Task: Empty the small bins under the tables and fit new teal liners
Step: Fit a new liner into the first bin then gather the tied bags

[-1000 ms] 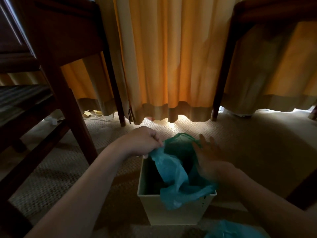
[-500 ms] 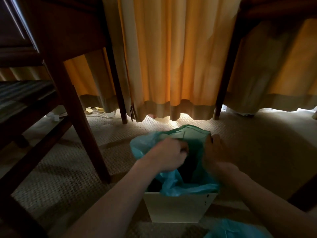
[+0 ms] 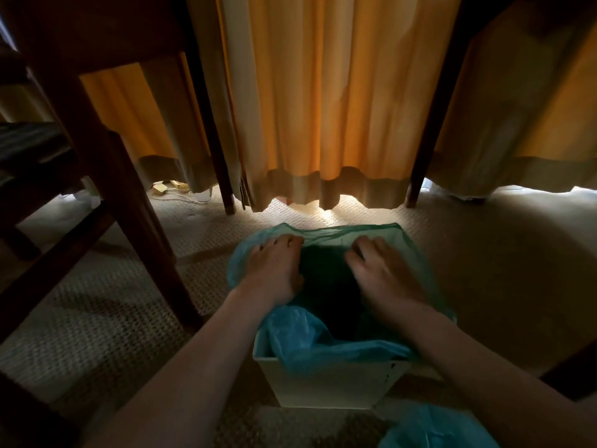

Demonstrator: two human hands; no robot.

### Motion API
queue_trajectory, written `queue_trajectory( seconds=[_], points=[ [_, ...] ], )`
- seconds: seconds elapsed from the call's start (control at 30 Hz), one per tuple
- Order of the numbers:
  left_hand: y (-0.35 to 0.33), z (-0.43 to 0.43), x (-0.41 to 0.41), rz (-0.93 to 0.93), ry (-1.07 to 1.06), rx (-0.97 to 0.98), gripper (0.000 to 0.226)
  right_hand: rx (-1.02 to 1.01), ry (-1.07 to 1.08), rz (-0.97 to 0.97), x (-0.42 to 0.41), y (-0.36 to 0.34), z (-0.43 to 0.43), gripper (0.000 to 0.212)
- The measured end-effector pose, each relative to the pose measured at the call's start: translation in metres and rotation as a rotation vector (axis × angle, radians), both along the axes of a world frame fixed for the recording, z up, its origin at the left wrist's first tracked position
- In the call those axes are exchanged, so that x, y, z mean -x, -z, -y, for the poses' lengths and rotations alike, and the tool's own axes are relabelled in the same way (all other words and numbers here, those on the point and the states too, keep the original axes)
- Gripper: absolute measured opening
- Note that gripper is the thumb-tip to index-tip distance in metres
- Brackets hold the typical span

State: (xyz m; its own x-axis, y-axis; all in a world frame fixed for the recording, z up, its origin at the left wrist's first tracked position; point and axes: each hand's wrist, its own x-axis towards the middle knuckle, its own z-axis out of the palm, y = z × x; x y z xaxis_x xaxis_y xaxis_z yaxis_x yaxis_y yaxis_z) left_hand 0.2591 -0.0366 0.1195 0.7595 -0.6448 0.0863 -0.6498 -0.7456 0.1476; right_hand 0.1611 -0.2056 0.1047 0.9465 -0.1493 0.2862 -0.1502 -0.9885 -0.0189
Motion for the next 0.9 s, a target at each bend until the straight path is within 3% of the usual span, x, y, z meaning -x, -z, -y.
queue_trajectory(
  seconds=[0.07, 0.17, 0.23, 0.43, 0.53, 0.57, 0.63, 0.7, 0.77, 0.9],
  points=[
    [0.012, 0.003, -0.003, -0.035, 0.028, 0.039, 0.068, -0.003, -0.072, -0.086, -0.007, 0.012, 0.0, 0.046],
    [0.032, 0.006, -0.013, -0.029, 0.015, 0.061, 0.069, -0.065, -0.004, -0.166, -0.016, 0.026, 0.015, 0.065],
    [0.039, 0.006, -0.022, -0.078, -0.022, 0.165, 0.07, -0.13, 0.017, -0.134, -0.024, 0.032, 0.026, 0.065],
    [0.04, 0.009, -0.035, -0.431, -0.227, 0.546, 0.062, -0.815, 0.164, 0.01, -0.043, 0.031, 0.044, 0.052],
    [0.039, 0.006, -0.035, -0.756, -0.406, 0.83, 0.054, -1.184, 0.306, -0.007, -0.047, 0.04, 0.056, 0.02],
    [0.04, 0.004, -0.034, -0.843, -0.453, 0.926, 0.048, -1.276, 0.364, -0.005, -0.047, 0.042, 0.057, 0.019],
    [0.043, -0.001, -0.028, -0.905, -0.455, 0.994, 0.035, -1.377, 0.427, -0.016, -0.045, 0.052, 0.063, 0.044],
    [0.049, -0.006, -0.023, -0.913, -0.417, 0.974, 0.037, -1.398, 0.38, -0.022, -0.042, 0.065, 0.069, 0.062],
    [0.053, -0.017, -0.02, -0.821, -0.377, 0.85, 0.04, -1.354, 0.346, 0.06, -0.028, 0.063, 0.065, 0.059],
    [0.044, -0.042, 0.003, -0.292, -0.16, 0.538, 0.052, -1.134, 0.107, 0.243, 0.017, 0.05, 0.049, 0.035]
  ],
)
